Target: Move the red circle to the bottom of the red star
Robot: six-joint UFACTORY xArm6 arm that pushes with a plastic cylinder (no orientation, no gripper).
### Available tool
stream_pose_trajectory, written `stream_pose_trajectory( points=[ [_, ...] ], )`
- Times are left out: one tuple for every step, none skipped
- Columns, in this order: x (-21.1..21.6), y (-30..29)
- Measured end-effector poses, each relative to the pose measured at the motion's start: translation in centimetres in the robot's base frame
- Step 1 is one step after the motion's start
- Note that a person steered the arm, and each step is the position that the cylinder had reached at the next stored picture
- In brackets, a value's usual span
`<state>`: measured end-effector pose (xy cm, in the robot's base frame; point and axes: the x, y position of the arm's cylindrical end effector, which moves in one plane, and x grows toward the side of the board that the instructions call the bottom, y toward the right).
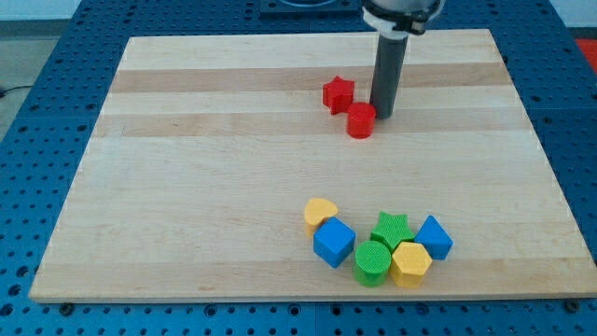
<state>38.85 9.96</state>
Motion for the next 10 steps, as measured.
stream_pose_trajectory(
  points=[
    [3.6, 0.7],
    [0.9, -3.6],
    [-2.4, -4.4],
    [-2.8, -10.5],
    [0.2, -19.0],
    [3.5, -23.2],
    [0.4, -29.7],
    [0.8, -23.9],
    [1.9, -17.6],
    [0.3, -25.4]
  ],
)
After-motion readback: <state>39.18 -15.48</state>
